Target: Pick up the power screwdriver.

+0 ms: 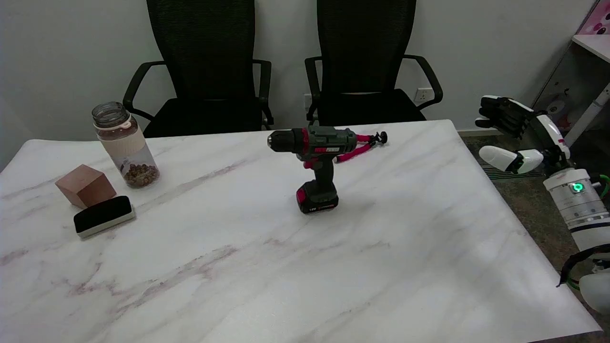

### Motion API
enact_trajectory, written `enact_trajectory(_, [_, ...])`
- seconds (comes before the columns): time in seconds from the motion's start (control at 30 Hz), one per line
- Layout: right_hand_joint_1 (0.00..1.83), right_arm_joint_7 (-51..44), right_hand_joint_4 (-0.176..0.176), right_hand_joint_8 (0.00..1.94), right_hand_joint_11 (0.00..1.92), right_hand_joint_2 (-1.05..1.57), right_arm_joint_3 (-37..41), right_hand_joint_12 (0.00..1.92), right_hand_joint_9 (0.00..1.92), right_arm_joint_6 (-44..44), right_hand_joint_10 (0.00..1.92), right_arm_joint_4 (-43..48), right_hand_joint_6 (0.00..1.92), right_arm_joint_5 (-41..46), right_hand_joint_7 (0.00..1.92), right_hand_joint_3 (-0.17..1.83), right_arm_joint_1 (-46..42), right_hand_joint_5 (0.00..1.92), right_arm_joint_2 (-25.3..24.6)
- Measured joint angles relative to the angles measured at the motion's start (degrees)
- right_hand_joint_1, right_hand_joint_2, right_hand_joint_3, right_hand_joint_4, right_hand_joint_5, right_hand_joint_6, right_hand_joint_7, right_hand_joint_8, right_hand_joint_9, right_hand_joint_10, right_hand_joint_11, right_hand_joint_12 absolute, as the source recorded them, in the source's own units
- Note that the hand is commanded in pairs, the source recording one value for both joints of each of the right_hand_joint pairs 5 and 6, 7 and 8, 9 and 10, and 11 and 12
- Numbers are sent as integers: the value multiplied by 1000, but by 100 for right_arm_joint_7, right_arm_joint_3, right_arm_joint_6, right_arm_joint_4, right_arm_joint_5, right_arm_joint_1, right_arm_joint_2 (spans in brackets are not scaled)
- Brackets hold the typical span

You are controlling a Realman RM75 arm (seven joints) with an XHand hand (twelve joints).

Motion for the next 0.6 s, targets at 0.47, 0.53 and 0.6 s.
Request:
enact_trajectory(0.47, [971,-228,-176,528,608,22,-40,608,446,228,446,145,528,-54,528,845,-45,528,52])
enact_trajectory(0.53, [971,-285,-176,530,610,19,-44,610,448,239,448,134,530,-71,530,853,-46,530,57])
enact_trajectory(0.6, [969,-335,-176,530,612,7,-56,612,450,240,450,105,530,-90,530,866,-46,530,60])
